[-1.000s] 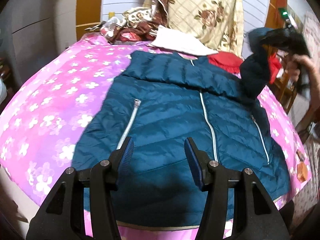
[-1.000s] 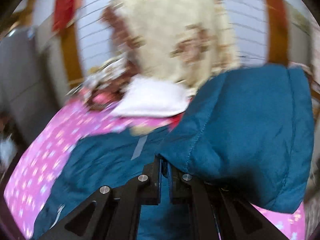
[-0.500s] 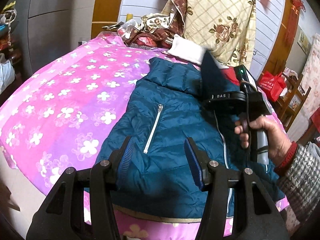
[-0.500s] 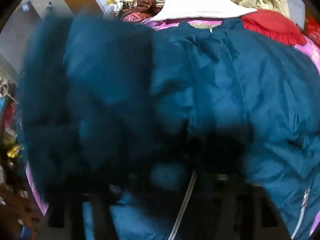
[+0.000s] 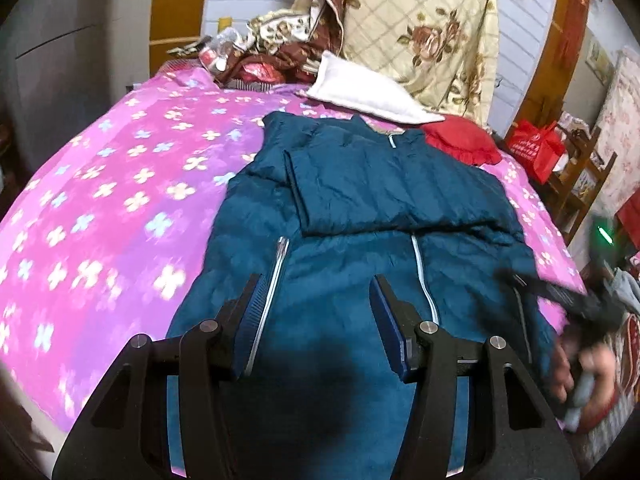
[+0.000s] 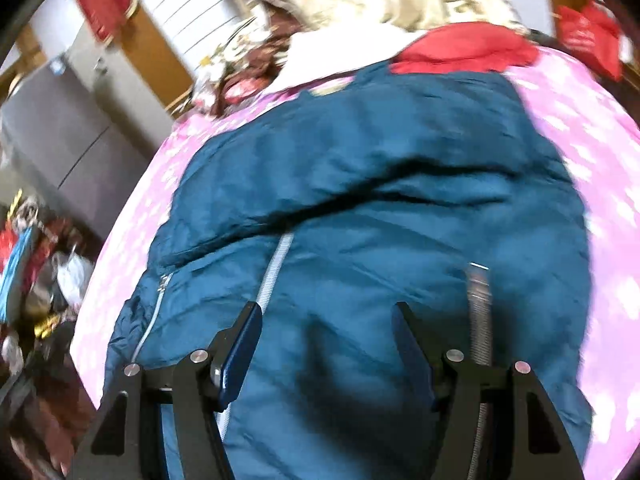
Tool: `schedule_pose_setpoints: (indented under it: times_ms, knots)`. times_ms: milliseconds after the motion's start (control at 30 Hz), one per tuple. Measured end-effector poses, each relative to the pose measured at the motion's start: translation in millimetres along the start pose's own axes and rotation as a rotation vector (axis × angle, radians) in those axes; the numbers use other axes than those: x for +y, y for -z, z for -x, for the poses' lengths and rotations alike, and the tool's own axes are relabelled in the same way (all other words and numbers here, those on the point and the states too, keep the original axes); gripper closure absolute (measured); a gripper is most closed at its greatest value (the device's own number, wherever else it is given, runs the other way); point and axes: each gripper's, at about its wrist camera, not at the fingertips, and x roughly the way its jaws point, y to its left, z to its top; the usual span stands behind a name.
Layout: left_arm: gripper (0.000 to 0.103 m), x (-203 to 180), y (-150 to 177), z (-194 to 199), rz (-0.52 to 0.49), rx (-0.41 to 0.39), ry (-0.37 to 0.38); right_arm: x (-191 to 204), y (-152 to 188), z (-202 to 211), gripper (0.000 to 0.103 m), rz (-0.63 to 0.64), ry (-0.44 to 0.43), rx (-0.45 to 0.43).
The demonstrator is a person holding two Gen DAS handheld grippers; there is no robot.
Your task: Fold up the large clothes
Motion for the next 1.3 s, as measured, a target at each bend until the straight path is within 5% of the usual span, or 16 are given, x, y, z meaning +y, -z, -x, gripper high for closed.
schedule_pose_setpoints:
  times_ms: [300,433,467,500,533,800,1033,1300]
  knots:
    - [0.050,10.0,-74.3,-155.1,0.051,0.249,0.063,-44.3,25.2,24.3,0.039,-0.122,-0.027,-0.029]
    - [0.049,17.1,-81.7,-192.5,0.129,0.285,0.110,-47.8,28.0,21.6,0.039,-0.134,-0.030,-0.034]
    - [0.054,17.0,-83.0,-194.3,0.144,0.280,0.124,-47.4,27.0,20.4,0.039,-0.132,-0.026,-0.036]
    - [0.083,14.3,-84.8,-195.0,0.139,0.284,0.140,-47.9,27.0,19.9,0.039,-0.129,-0.023,-0.036]
    - [0.092,9.8,-86.9,-195.0,0.122,0.297,0.148,-46.9,25.1,18.7,0.039,-0.123,-0.018,-0.038]
    - [0.094,-4.9,-139.3,-178.9,-0.027,0.164,0.030,-37.3,-10.0,10.7,0.039,-0.063,-0.018,-0.040]
    - [0.092,2.8,-151.6,-237.9,-0.032,0.229,-0.053,-41.1,-62.1,-26.7,0.039,-0.033,0.090,-0.085]
    - [0.075,13.0,-145.1,-236.4,0.043,0.205,-0.049,-66.4,-55.9,-34.6,0.039,-0.163,0.011,-0.049]
